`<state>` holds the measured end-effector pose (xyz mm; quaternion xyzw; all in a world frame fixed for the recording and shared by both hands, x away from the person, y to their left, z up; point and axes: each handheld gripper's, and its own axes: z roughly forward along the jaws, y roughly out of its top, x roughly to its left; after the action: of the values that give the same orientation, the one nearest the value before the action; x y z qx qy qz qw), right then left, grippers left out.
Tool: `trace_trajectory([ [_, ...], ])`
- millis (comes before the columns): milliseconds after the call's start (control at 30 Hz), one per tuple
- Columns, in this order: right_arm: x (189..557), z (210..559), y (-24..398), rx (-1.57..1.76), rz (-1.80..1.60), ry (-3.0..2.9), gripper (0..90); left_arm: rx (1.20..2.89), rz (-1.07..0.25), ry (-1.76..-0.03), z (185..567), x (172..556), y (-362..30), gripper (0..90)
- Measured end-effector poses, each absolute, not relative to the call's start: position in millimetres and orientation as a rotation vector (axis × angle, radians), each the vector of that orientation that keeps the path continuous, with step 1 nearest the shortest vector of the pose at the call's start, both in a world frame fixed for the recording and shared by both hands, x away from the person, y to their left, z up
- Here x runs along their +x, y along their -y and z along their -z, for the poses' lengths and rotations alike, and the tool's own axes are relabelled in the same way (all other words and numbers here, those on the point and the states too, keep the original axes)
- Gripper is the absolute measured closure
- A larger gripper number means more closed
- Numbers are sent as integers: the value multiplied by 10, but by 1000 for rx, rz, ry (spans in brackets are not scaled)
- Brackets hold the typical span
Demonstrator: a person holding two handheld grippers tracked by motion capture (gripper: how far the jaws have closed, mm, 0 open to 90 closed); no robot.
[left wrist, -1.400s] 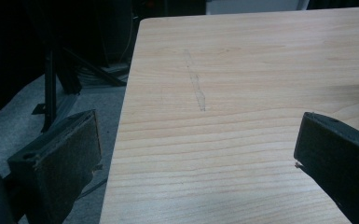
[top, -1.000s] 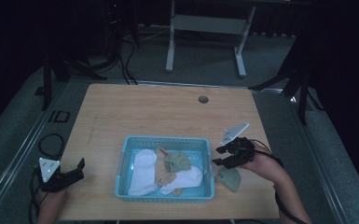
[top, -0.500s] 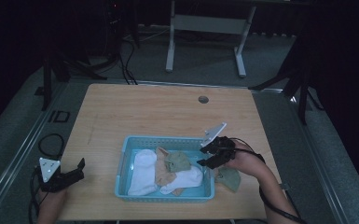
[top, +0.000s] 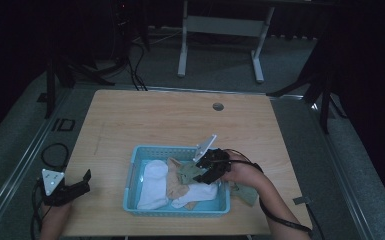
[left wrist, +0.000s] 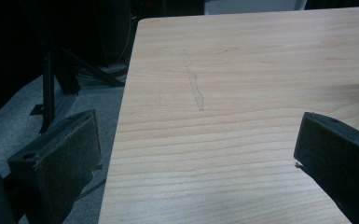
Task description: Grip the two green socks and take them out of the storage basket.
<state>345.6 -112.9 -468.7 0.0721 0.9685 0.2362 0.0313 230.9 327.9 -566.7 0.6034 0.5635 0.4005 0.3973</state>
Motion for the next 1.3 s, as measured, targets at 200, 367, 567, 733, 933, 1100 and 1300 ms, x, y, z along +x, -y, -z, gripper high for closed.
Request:
trace_trajectory([
  [200,3423,4791,945,165,-701,-3010,465,1527,-1013,-1425,5668,2309,-3280,4],
  [367,3438,4880,856,162,-660,-3031,459,1527,-1012,-1424,5668,2308,-3281,3],
  [567,3438,4976,795,141,-567,-3014,558,1527,-1012,-1423,5667,2309,-3281,4],
  [733,3435,4952,803,141,-571,-3017,838,1527,-1011,-1424,5667,2309,-3282,3],
  [933,3411,4798,867,134,-610,-3022,845,1526,-1012,-1425,5667,2310,-3281,3],
  [1100,3406,4670,917,131,-629,-3011,845,1526,-1014,-1425,5668,2309,-3280,4],
  [1300,3404,4465,998,144,-707,-2986,846,1525,-1012,-1425,5667,2309,-3282,3],
])
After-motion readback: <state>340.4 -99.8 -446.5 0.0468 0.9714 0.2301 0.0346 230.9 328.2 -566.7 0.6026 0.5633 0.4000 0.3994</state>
